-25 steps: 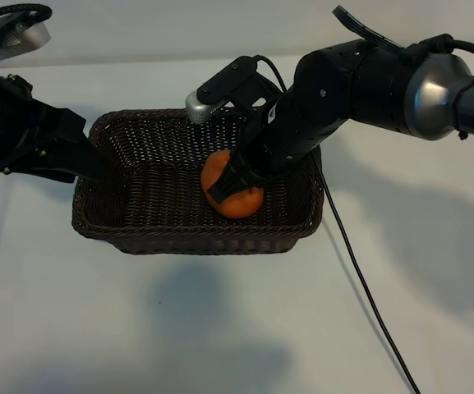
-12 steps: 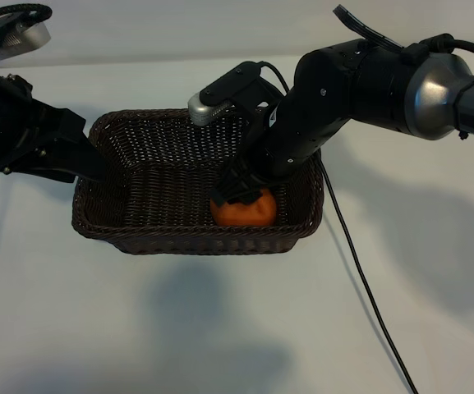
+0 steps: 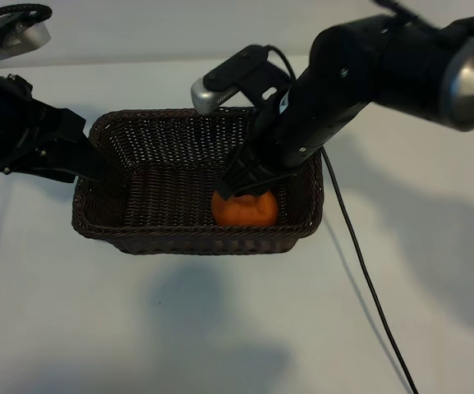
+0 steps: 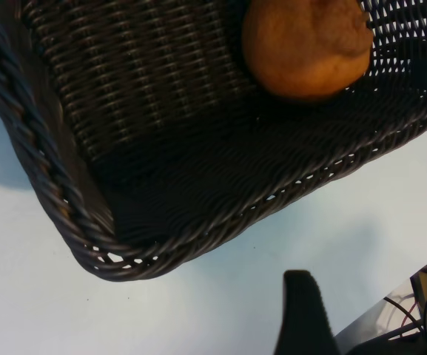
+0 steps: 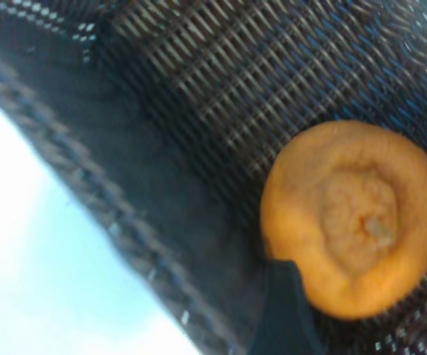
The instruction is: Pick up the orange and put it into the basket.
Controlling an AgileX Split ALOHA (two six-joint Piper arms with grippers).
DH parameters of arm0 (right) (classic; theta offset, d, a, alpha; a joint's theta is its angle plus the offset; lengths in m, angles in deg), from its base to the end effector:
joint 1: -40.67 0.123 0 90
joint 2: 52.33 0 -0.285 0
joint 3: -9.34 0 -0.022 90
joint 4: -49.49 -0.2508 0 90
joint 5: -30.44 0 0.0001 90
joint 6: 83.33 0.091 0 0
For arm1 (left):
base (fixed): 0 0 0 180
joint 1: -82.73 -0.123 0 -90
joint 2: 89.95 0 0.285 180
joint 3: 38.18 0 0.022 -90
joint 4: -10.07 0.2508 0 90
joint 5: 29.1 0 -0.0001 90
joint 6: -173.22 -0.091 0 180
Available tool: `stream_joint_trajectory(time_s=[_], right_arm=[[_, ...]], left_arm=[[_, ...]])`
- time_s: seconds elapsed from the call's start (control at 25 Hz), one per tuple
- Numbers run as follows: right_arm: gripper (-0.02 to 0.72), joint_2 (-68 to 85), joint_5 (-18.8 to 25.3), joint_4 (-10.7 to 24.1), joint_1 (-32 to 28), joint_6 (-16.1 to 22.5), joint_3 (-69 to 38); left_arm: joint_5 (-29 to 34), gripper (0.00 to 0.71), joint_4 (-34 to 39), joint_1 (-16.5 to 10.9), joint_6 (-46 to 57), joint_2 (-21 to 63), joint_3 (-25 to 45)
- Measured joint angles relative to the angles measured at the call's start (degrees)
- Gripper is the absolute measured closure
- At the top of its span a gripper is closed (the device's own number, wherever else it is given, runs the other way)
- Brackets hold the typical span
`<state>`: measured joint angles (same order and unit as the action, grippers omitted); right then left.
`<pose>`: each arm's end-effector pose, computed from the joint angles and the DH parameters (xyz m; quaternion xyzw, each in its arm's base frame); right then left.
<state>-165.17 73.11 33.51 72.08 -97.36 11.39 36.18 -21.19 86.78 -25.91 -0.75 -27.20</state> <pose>0.3277 0.2200 0.2380 -0.3005 0.9191 0.1482 0.2073 0.2730 -0.0624 0.3013 0.1096 0.9543 -0.2394 0.1412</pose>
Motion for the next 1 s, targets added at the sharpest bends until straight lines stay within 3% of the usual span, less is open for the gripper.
stream_joint_trajectory(time_s=[0.4, 0.8, 1.0], right_arm=[[0.285, 7.97, 13.71, 0.23, 0.00, 0.00, 0.17], [0.338, 11.39, 18.70, 0.89, 0.00, 1.99, 0.17], [0.340, 14.39, 24.72, 4.36, -0.32, 3.89, 0.17]], left_arm=[[0.00, 0.217, 0.00, 0.00, -0.21, 0.00, 0.00], [0.00, 0.217, 0.00, 0.00, -0.21, 0.00, 0.00], [0.00, 0.217, 0.00, 0.00, -0.21, 0.00, 0.00]])
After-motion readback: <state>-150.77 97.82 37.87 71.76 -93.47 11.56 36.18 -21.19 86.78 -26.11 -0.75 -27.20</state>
